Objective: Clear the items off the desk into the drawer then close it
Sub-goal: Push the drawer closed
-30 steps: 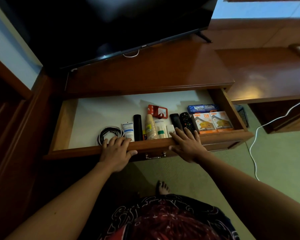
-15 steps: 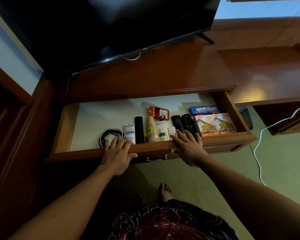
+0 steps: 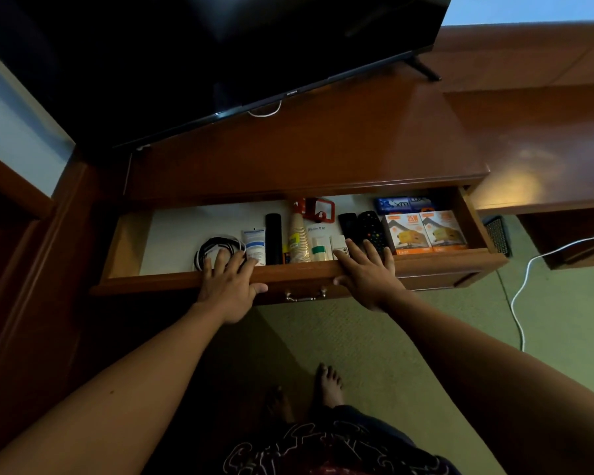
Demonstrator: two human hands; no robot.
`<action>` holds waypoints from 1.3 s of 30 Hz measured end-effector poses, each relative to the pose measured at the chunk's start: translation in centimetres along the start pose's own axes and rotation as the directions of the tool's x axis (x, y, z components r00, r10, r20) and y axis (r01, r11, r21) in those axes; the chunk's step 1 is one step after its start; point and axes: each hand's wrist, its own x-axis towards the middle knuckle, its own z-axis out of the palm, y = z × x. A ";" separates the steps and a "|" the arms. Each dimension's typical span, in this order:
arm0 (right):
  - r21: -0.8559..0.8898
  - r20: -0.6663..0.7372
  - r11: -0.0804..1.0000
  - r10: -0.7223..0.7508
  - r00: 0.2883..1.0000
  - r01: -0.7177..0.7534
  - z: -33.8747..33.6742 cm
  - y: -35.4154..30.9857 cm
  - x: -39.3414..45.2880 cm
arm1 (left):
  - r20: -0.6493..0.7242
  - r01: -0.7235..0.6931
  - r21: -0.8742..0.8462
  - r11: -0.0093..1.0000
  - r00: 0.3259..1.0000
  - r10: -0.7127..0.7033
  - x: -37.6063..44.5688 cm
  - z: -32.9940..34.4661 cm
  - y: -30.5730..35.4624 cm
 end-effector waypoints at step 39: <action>-0.097 -0.274 0.995 -0.041 0.961 0.015 -6.9 3.8 15.8 | -0.300 0.000 0.184 0.983 0.952 0.057 17.1 -6.8 -3.8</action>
